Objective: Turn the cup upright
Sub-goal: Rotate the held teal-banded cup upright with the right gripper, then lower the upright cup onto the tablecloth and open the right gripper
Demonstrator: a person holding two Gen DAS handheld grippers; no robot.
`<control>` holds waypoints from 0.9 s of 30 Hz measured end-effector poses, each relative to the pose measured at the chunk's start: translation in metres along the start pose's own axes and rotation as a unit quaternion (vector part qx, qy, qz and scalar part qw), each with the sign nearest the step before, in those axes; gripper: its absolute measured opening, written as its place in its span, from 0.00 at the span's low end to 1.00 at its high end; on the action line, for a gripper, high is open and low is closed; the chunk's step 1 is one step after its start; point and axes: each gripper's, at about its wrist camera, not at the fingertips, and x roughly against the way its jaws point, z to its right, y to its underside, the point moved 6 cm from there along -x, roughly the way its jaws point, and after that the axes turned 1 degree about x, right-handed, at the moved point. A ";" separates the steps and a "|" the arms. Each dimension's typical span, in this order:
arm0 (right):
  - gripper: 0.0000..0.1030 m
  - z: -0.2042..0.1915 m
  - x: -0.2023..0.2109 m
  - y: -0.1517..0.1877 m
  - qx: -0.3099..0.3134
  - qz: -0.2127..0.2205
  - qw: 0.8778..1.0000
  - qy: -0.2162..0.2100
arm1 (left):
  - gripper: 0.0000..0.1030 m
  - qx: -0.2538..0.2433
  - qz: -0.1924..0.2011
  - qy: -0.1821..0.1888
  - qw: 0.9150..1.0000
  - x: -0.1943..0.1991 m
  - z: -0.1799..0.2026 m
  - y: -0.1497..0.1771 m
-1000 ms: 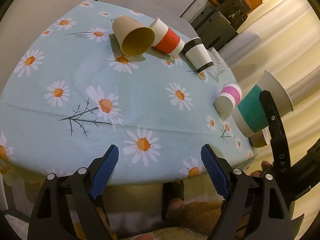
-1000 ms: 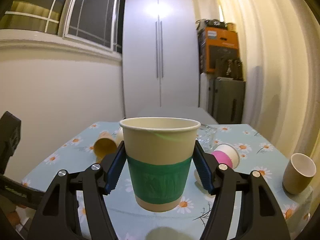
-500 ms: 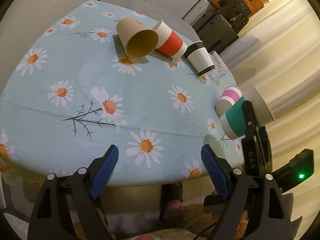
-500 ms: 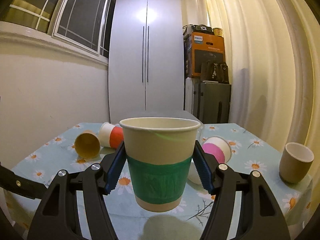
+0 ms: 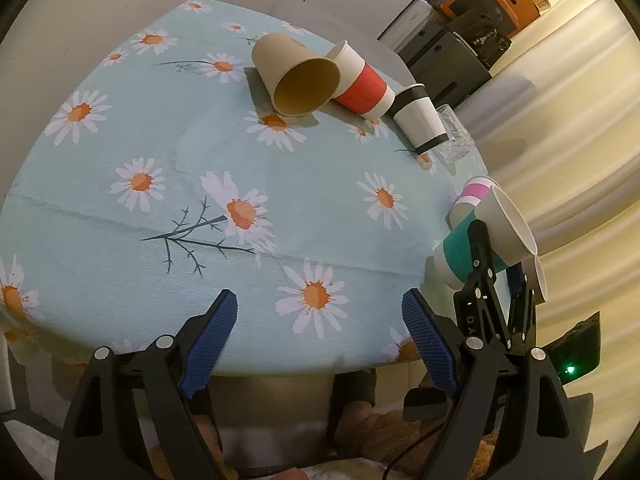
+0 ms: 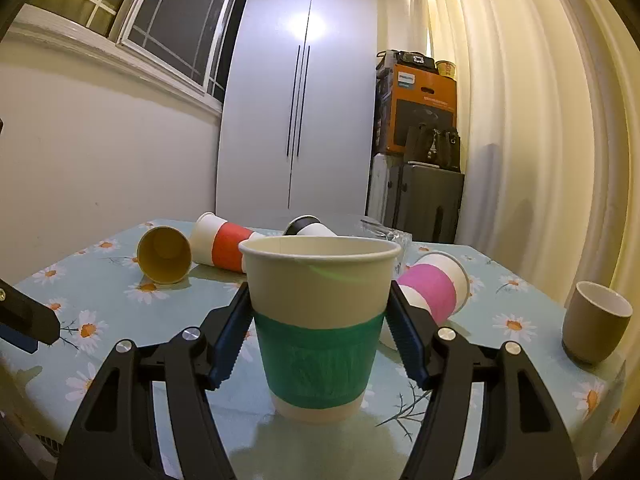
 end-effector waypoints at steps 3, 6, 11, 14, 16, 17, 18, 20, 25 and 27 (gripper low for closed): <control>0.64 -0.001 0.000 0.002 0.001 -0.002 1.000 0.004 | 0.80 0.002 0.001 -0.001 1.000 0.000 -0.001 0.000; 0.64 0.000 -0.001 0.005 -0.006 -0.006 1.000 0.004 | 0.80 -0.001 0.001 -0.004 1.000 0.000 -0.001 0.000; 0.64 -0.002 0.000 0.009 -0.003 -0.010 1.000 0.000 | 0.80 -0.003 0.003 -0.009 1.000 0.001 -0.001 0.000; 0.64 -0.006 0.002 0.013 0.007 -0.010 1.000 -0.002 | 0.80 -0.004 0.004 -0.010 1.000 0.001 -0.002 -0.001; 0.64 -0.007 0.001 0.015 0.006 -0.016 1.000 -0.005 | 0.80 -0.004 0.004 -0.009 1.000 0.002 -0.002 -0.001; 0.64 -0.007 0.002 0.015 0.005 -0.017 1.000 -0.006 | 0.80 -0.004 0.005 -0.009 1.000 0.002 -0.003 -0.001; 0.64 -0.008 0.002 0.016 0.007 -0.016 1.000 -0.006 | 0.80 -0.004 0.006 -0.008 1.000 0.002 -0.002 -0.001; 0.65 -0.009 0.003 0.017 0.010 -0.018 1.000 -0.009 | 0.80 -0.006 0.007 -0.008 1.000 0.003 -0.002 -0.002; 0.76 -0.012 0.005 0.016 0.013 -0.016 1.000 -0.015 | 0.80 -0.007 0.009 -0.010 1.000 0.004 -0.002 -0.002; 0.76 -0.013 0.006 0.016 0.014 -0.017 1.000 -0.017 | 0.80 -0.007 0.010 -0.010 1.000 0.005 -0.001 -0.002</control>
